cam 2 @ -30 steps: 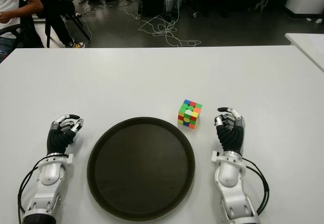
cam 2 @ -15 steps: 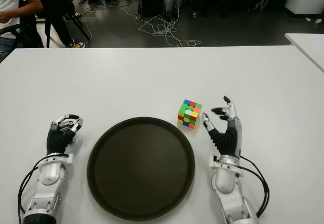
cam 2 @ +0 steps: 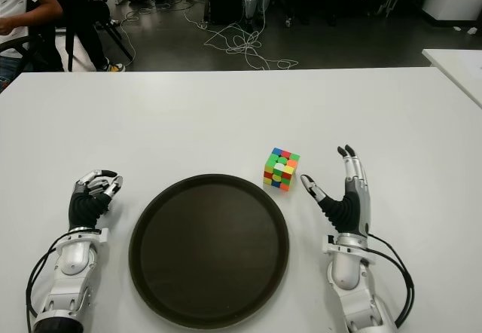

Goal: Pick up the Rubik's Cube and put it in the plate

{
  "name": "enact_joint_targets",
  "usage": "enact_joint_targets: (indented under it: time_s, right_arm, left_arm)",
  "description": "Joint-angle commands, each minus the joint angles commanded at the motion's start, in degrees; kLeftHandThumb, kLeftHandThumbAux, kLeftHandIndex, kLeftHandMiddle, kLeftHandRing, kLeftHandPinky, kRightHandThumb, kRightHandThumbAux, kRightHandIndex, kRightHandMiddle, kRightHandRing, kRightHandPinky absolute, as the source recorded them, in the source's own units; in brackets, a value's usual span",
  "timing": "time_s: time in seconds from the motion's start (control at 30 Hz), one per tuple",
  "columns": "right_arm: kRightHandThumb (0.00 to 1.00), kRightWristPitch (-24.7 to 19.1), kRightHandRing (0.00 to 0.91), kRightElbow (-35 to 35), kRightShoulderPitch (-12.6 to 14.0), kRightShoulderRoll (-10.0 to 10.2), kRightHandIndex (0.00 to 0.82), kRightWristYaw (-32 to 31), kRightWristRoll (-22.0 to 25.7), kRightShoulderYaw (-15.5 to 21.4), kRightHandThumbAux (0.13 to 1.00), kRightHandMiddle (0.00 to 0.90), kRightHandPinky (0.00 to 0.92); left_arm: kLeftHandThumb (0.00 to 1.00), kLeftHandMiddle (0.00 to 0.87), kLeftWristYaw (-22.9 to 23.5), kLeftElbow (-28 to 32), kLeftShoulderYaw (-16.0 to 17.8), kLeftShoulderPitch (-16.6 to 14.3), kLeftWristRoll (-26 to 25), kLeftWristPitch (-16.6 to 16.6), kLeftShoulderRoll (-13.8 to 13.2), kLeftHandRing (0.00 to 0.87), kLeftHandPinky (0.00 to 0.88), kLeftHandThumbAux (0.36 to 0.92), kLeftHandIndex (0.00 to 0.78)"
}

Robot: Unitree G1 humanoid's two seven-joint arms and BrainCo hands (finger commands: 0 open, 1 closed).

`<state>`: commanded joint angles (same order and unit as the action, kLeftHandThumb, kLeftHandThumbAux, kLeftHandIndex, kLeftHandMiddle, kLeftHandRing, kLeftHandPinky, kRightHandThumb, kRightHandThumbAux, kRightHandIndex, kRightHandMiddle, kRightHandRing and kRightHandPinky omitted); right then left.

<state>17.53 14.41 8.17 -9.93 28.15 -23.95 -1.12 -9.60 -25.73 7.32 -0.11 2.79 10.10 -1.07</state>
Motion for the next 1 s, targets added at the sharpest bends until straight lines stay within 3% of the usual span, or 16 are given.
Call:
enact_joint_targets:
  time_s: [0.3,0.7,0.8,1.0]
  right_arm:
    - [0.178,-2.0,0.000,-1.6,-0.4,-0.9,0.000,-2.2,-0.9,1.0,0.400,0.000,0.000]
    - [0.183,-4.9,0.000,-4.3,-0.6,-3.7,0.000,-6.4,-4.6,2.0,0.408,0.000,0.000]
    - [0.203,-10.0,0.000,-8.3,-1.3,-5.6,0.000,-9.2,-7.2,1.9,0.408,0.000,0.000]
    - [0.235,-14.6,0.000,-12.0,-1.2,-7.3,0.000,-11.6,-10.0,1.0,0.404,0.000,0.000]
  left_arm:
    - [0.703,0.808,-0.1,-0.3,-0.1,0.0,0.1,0.5,0.1,0.829,0.820,0.707,0.443]
    - [0.703,0.817,-0.1,-0.7,-0.1,0.1,0.0,1.0,0.6,0.840,0.828,0.706,0.443]
    - [0.703,0.815,-0.1,-0.2,-0.2,0.4,0.1,1.1,0.8,0.838,0.825,0.706,0.443]
    - [0.702,0.811,0.4,-0.2,-0.6,0.5,0.5,1.1,0.5,0.832,0.815,0.707,0.442]
